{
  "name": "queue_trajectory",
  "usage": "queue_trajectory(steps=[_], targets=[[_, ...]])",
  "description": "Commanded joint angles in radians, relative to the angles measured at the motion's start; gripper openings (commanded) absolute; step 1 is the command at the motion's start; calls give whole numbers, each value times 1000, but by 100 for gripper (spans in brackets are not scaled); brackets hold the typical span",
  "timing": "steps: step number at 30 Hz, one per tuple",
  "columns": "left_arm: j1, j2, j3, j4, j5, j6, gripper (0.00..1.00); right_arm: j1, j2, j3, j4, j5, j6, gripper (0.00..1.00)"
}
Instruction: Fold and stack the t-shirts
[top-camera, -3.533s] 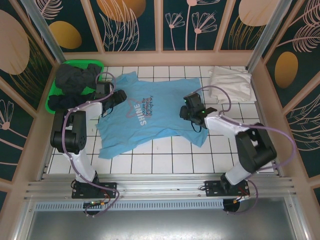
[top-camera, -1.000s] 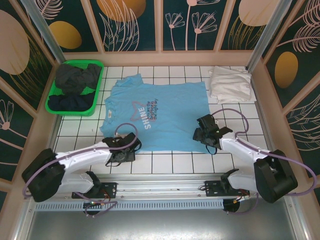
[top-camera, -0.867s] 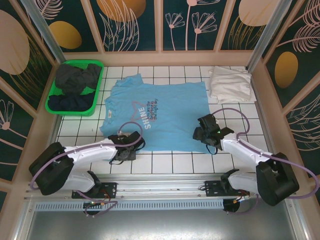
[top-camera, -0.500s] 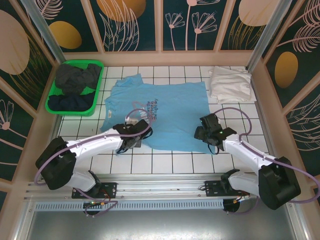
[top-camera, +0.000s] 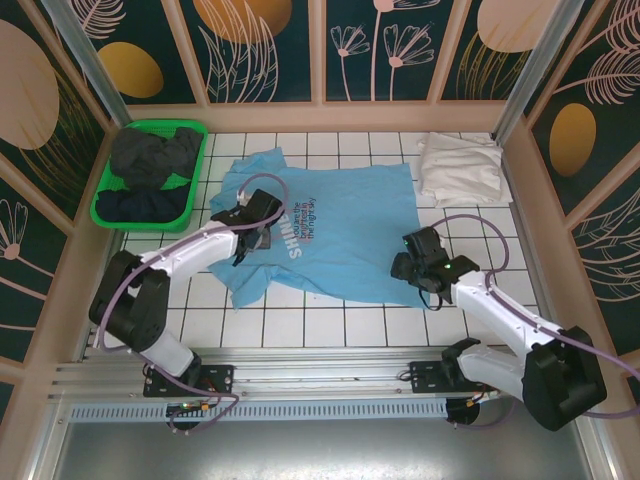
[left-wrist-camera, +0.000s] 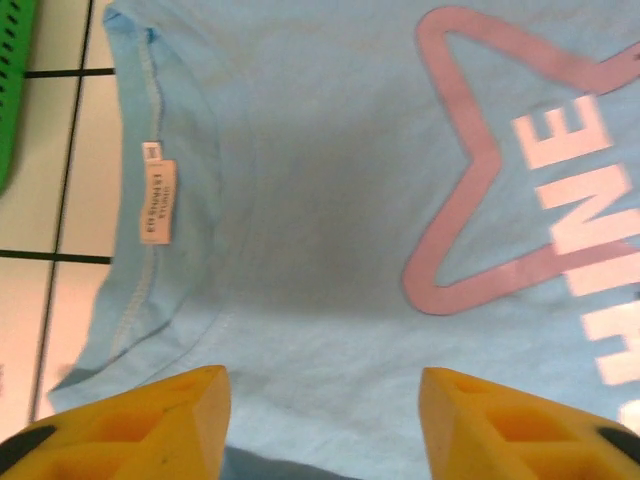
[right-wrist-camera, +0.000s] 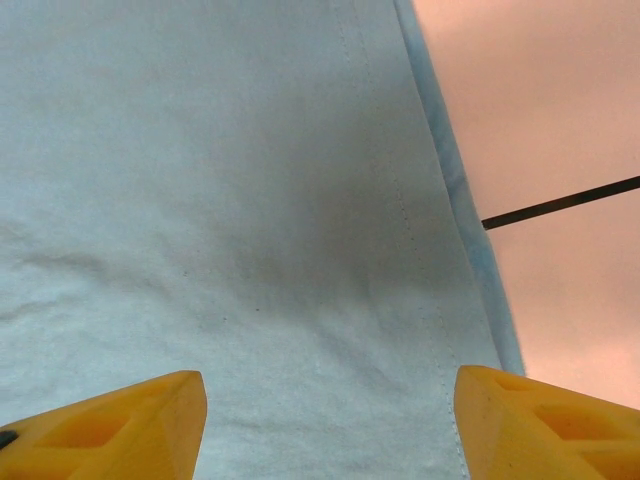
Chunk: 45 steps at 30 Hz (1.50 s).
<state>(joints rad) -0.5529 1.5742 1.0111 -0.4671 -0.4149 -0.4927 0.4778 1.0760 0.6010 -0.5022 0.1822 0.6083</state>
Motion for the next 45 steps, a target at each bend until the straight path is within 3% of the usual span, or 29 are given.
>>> queue_trajectory(steps=[1,3,6,10,13,14,17,19,21,24,29,32,34,35,36,37,40,45], targets=[[-33,-202,-180,45,155,-47,56,4,-36,18,-45,19,28,67],[-115,-323,-284,53,171,-102,57,0,-33,4,-16,17,33,67],[-225,-360,-342,32,186,-165,58,-6,16,13,20,13,26,67],[-242,-280,-396,49,173,-195,59,-5,97,49,39,6,4,67],[-240,-201,-379,22,96,-205,60,-4,117,50,52,4,-2,67],[-241,-178,-369,6,63,-207,57,-4,115,47,57,4,-5,67],[-241,-126,-330,-59,-33,-212,34,-5,98,36,61,10,-8,67],[-240,-108,-312,-85,-59,-203,28,-8,87,32,50,20,-10,67],[-241,-111,-297,-107,-75,-197,13,-14,73,31,33,33,-11,68],[-241,-170,-268,-160,-94,-184,0,-20,49,36,7,47,-11,68],[-234,-292,-205,-198,-122,-120,0,-33,15,45,9,51,-28,68],[-211,-266,-146,-145,-137,-19,0,-45,33,55,43,34,-51,68],[-150,-207,-97,-113,-124,60,0,-52,59,67,69,30,-64,68],[-116,-171,-66,-94,-123,101,7,-54,77,76,79,27,-72,68],[-85,-141,-46,-70,-115,138,24,-56,93,83,86,27,-77,68],[-56,-100,1,-49,-110,179,29,-55,110,93,91,29,-79,68],[8,21,115,15,-76,254,38,-56,138,103,110,15,-87,68],[59,204,299,-11,-63,271,39,-48,119,94,106,-10,-91,68]])
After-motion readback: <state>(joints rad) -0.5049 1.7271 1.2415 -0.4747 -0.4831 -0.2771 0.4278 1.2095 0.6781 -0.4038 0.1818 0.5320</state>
